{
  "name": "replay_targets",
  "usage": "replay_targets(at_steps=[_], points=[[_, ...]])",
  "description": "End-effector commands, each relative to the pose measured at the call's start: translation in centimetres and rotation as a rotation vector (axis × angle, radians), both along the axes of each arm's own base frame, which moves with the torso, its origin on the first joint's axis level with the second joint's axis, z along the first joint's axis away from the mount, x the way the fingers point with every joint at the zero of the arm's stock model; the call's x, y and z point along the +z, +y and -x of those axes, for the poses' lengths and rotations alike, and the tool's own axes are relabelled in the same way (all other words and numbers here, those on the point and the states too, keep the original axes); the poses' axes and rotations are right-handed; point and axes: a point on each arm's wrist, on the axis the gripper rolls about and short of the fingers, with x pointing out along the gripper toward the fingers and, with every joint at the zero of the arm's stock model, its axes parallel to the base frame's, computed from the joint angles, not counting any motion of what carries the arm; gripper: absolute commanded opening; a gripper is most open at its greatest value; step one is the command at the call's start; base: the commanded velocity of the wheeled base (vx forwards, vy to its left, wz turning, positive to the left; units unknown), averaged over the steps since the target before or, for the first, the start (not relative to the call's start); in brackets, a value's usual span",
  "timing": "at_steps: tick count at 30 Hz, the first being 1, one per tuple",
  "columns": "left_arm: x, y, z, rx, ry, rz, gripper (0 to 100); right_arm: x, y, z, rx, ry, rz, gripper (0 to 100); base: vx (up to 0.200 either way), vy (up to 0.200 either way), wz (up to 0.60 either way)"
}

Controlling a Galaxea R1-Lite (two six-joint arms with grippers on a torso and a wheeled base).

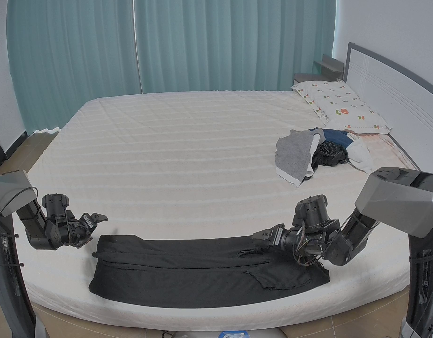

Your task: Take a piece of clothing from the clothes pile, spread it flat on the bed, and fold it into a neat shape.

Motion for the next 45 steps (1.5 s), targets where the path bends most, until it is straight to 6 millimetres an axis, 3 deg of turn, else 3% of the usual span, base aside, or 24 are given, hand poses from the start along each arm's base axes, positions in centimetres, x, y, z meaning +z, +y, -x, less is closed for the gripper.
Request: replay_targets(at_steps=[1,12,23,30,34,45], points=[[0.0,0.0,-0.1,0.0,-0.003,-0.001,100,-1.5,1.5,0.0,0.034,0.036,0.026,100,0.0,0.0,0.0],[-0.1,-0.1,-0.1,-0.003,-0.002,-0.004,100,-2.1,2.3,-1.1,0.045,0.052,0.035,100,0.0,0.0,0.0],[-0.1,-0.1,-0.2,-0.003,-0.012,-0.007,100,0.3,4.0,-3.9,-0.002,-0.099,-0.141,100,0.0,0.0,0.0],[-0.1,-0.1,-0.2,-0.003,-0.012,-0.007,100,0.0,3.9,-4.1,-0.028,-0.167,-0.207,100,0.0,0.0,0.0],[-0.1,-0.1,-0.2,-0.003,-0.012,-0.007,100,0.8,2.9,-3.7,-0.022,-0.185,-0.171,100,0.0,0.0,0.0],[0.0,-0.1,-0.2,-0.002,-0.012,-0.006,100,-0.7,-3.7,-1.6,-0.024,-0.138,0.069,100,0.0,0.0,0.0]])
